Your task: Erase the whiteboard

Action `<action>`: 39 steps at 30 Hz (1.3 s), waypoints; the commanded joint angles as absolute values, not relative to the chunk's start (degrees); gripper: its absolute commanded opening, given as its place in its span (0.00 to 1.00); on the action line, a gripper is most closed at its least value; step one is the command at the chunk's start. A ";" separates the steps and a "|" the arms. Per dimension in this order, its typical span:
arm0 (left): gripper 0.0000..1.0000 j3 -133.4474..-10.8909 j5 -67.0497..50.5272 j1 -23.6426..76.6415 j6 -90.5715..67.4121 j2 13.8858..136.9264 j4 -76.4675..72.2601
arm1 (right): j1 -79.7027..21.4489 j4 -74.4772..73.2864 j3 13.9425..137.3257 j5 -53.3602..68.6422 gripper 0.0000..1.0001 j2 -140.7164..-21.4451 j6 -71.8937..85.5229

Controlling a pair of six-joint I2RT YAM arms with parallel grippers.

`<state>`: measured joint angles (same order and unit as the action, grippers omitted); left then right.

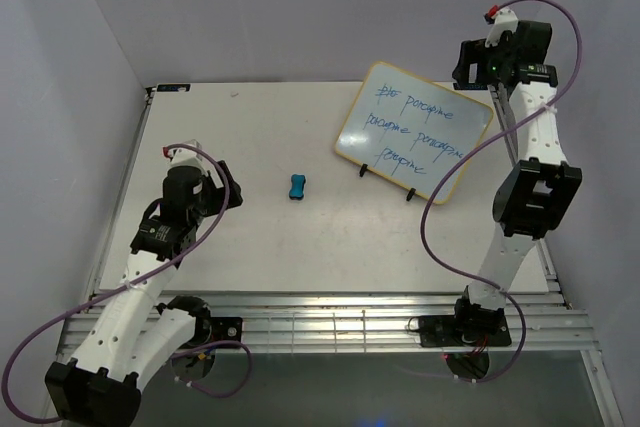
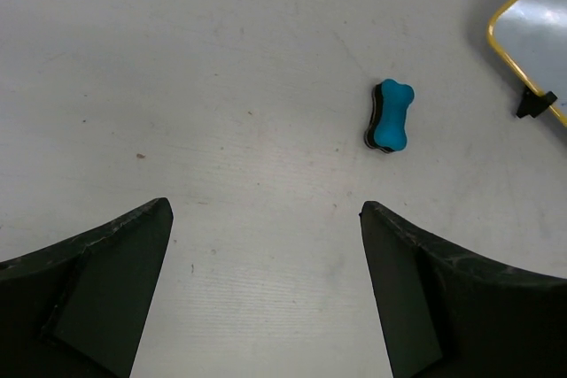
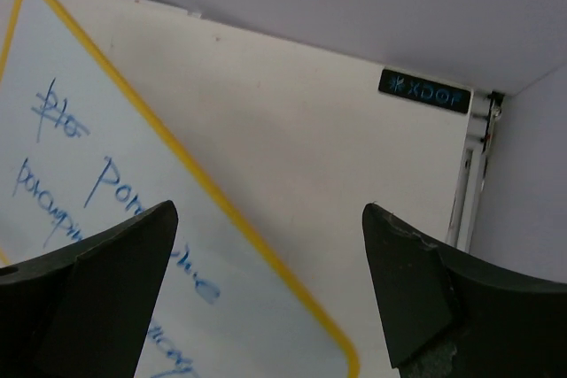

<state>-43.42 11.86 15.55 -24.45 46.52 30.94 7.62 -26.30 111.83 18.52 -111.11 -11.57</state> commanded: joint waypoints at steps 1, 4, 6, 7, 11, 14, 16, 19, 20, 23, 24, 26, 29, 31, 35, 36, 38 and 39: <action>0.98 -42.71 4.68 16.35 -22.42 44.91 28.92 | 8.08 -39.82 124.54 24.52 0.90 -117.60 -19.96; 0.98 -42.45 0.10 17.92 -21.45 45.00 27.60 | 10.02 -34.11 115.94 28.73 0.91 -116.28 -17.06; 0.98 -42.45 0.00 19.07 -21.09 45.44 27.60 | 10.89 -34.88 116.97 30.57 0.96 -118.03 -16.87; 0.98 -42.45 0.09 19.77 -21.09 45.61 27.68 | 10.99 -38.11 118.81 30.32 0.97 -120.82 -17.40; 0.98 -42.45 0.44 20.39 -21.18 45.53 27.95 | 11.34 -44.39 127.62 33.83 0.96 -125.33 -18.28; 0.98 -42.45 0.09 20.74 -21.09 45.35 27.77 | 11.43 -45.34 128.14 39.00 0.93 -126.21 -17.75; 0.98 -42.36 0.09 20.92 -21.09 45.26 27.95 | 11.43 -46.49 129.81 39.55 0.89 -127.61 -17.67; 0.98 -42.36 0.09 21.09 -21.09 45.18 27.86 | 11.69 -48.42 129.90 41.92 0.80 -128.84 -17.67; 0.98 -42.45 0.09 21.09 -21.09 45.18 27.86 | 11.78 -49.82 129.99 44.53 0.77 -129.02 -17.75; 0.98 -42.45 0.09 21.18 -21.09 45.35 27.86 | 11.87 -51.06 129.46 48.16 0.74 -128.59 -19.07; 0.98 -42.45 -1.04 21.18 -21.09 45.44 27.77 | 11.87 -50.98 129.38 49.12 0.73 -128.32 -19.25; 0.98 -42.36 -2.11 21.27 -21.09 45.44 27.77 | 11.95 -50.63 129.20 49.31 0.70 -127.62 -18.99; 0.98 -42.28 -2.29 21.36 -21.09 45.18 27.69 | 12.30 -49.92 129.11 51.32 0.65 -127.27 -18.02; 0.98 -42.28 -2.02 21.36 -21.09 44.91 27.60 | 12.30 -50.10 128.85 51.59 0.61 -127.18 -17.84; 0.98 -42.19 -2.11 21.36 -21.09 44.82 27.60 | 12.30 -51.15 127.97 53.61 0.54 -126.83 -18.89; 0.98 -42.10 -2.20 21.36 -21.09 44.82 27.51 | 12.30 -51.33 127.27 54.05 0.53 -126.65 -19.16; 0.98 -42.10 -2.37 21.36 -21.09 44.74 27.42 | 12.30 -51.33 126.74 54.93 0.52 -125.95 -19.60; 0.98 -42.10 -2.55 21.36 -21.01 44.74 27.42 | 12.30 -51.42 126.48 55.19 0.51 -125.60 -19.77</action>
<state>-42.68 -1.61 21.12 -21.45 45.91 28.45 12.47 -48.42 127.20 50.76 -128.57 -19.00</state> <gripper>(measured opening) 0.976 0.521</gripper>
